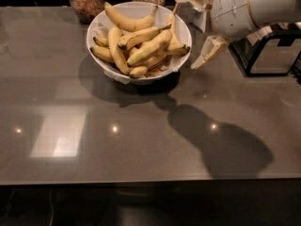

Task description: Pick banana from white bowl

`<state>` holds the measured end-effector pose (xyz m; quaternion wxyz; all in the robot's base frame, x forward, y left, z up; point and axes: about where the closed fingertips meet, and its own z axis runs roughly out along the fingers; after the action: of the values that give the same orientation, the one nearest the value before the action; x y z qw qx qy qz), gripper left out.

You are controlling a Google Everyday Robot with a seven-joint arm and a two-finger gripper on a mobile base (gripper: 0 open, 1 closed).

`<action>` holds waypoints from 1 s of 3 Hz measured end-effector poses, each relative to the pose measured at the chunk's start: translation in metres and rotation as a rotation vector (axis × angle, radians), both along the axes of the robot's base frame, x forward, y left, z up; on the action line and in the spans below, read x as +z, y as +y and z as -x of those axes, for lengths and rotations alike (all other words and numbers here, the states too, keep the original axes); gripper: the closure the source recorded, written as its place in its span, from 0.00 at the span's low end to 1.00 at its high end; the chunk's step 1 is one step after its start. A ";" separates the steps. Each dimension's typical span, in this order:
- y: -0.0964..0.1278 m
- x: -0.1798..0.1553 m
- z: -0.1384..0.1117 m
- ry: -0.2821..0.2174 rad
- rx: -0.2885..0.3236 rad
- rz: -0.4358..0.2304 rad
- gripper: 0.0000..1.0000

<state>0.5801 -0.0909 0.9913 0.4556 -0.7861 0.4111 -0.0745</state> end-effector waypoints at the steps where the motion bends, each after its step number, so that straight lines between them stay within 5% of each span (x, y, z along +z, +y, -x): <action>1: 0.016 -0.006 -0.012 -0.026 0.060 0.020 0.42; 2: 0.030 -0.013 -0.020 -0.035 0.102 0.026 0.51; 3: 0.042 -0.021 -0.028 -0.034 0.135 0.026 0.49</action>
Offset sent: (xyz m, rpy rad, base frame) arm 0.0318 0.0407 -0.0206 -0.0308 -0.0476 0.1439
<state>0.6081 -0.0492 0.9704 0.4561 -0.8166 0.3483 -0.0621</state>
